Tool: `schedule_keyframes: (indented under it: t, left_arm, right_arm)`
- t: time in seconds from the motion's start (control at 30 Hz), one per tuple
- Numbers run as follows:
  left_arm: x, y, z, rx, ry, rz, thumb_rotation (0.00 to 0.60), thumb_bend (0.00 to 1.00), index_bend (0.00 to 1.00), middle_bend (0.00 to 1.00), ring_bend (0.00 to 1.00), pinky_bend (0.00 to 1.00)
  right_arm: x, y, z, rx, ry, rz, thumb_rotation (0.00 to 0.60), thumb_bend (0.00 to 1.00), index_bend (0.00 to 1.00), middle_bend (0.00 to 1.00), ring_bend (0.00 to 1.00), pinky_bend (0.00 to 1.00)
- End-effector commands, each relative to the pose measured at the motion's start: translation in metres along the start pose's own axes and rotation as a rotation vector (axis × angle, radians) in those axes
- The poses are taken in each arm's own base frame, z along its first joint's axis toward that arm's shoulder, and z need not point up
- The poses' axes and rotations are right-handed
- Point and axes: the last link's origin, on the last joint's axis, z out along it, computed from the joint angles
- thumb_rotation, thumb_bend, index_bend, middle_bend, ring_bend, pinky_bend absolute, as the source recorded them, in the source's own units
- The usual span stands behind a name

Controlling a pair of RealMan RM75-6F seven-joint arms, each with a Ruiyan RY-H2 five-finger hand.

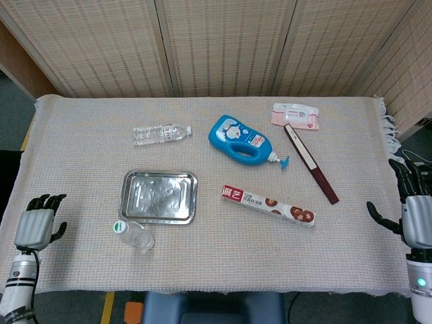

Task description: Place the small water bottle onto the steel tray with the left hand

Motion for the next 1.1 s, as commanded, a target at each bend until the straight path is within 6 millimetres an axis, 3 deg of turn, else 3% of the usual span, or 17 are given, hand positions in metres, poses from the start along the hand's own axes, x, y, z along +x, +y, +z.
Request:
schedule_keyframes:
  t: [0.03,0.33,0.47,0.6,0.83,1.1]
  left_arm:
    - [0.000,-0.001,0.000,0.001,0.001,0.004,0.600,0.37,0.16,0.20,0.12,0.17]
    - [0.005,-0.009,0.001,0.032,0.018,0.075,0.600,0.37,0.16,0.18,0.12,0.17]
    - [0.009,-0.013,-0.008,0.062,-0.059,0.022,0.600,0.37,0.10,0.15,0.09,0.17]
    - [0.030,-0.002,-0.020,0.059,-0.158,-0.118,0.600,0.37,0.00,0.01,0.01,0.16]
    - [0.060,0.024,-0.031,-0.022,-0.251,-0.365,0.600,0.37,0.00,0.00,0.00,0.16]
    - [0.063,0.044,-0.048,-0.072,-0.298,-0.675,0.600,0.36,0.00,0.00,0.00,0.14]
  right_arm:
    - [-0.001,0.000,0.000,0.001,-0.008,0.004,0.600,0.19,0.07,0.11,0.00,0.21]
    - [-0.003,-0.001,-0.001,0.002,-0.036,0.013,0.600,0.19,0.07,0.11,0.00,0.21]
    - [-0.004,-0.002,-0.002,0.003,-0.049,0.019,0.600,0.19,0.07,0.11,0.00,0.21]
    - [-0.002,-0.003,-0.004,0.014,-0.069,0.034,0.600,0.19,0.07,0.11,0.00,0.21]
    - [0.002,-0.004,-0.008,0.034,-0.102,0.058,0.600,0.19,0.08,0.11,0.00,0.21]
    - [0.008,-0.003,-0.008,0.036,-0.076,0.073,0.600,0.19,0.08,0.11,0.00,0.21]
